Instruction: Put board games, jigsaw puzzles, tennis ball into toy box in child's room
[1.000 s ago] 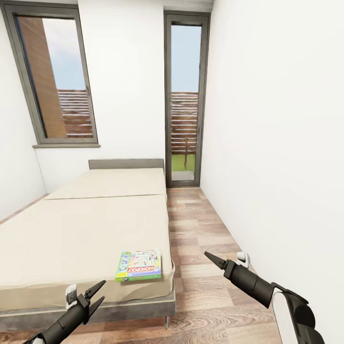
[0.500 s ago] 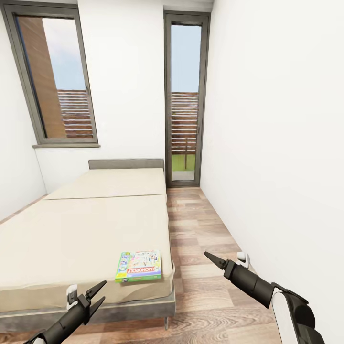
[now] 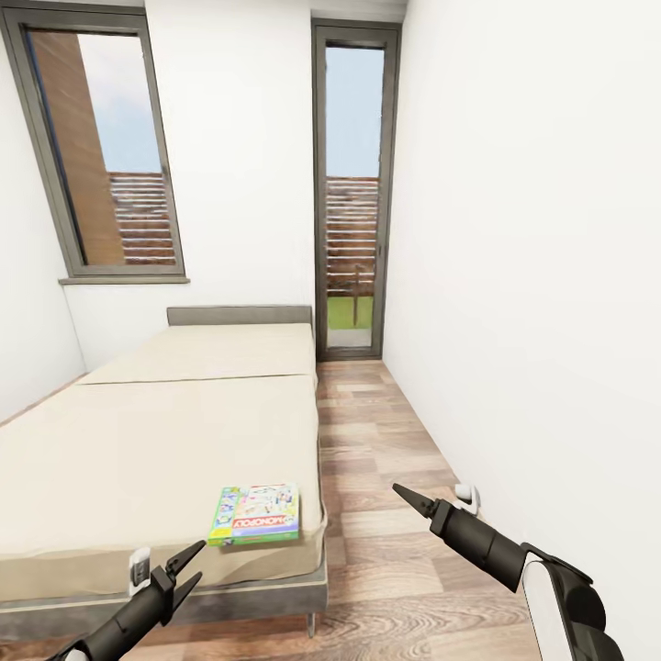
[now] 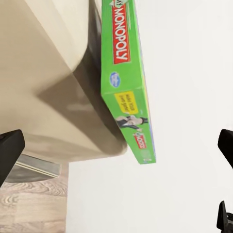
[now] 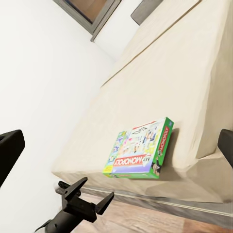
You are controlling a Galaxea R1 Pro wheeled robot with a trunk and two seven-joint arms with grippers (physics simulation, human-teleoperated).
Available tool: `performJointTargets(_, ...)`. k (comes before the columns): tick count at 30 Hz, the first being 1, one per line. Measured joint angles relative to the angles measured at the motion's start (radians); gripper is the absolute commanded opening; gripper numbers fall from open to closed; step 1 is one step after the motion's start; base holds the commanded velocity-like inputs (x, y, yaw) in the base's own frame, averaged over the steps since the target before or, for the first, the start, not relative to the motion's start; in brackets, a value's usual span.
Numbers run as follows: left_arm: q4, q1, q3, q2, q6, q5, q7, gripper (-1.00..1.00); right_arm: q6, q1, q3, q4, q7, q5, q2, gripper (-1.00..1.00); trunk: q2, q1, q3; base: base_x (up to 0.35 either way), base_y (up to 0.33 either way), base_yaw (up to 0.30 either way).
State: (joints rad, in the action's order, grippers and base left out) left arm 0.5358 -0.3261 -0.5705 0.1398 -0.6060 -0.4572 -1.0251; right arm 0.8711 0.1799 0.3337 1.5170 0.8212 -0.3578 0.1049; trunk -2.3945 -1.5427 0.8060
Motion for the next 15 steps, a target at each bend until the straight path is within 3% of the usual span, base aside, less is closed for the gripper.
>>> performJointTargets(15,0.000,0.000,0.000,-0.004,0.000,0.001,0.001,1.00,0.000,0.000,0.000,0.000,0.000,0.001,0.000,1.00,0.000,0.000,0.000,0.000,-0.088,0.000)
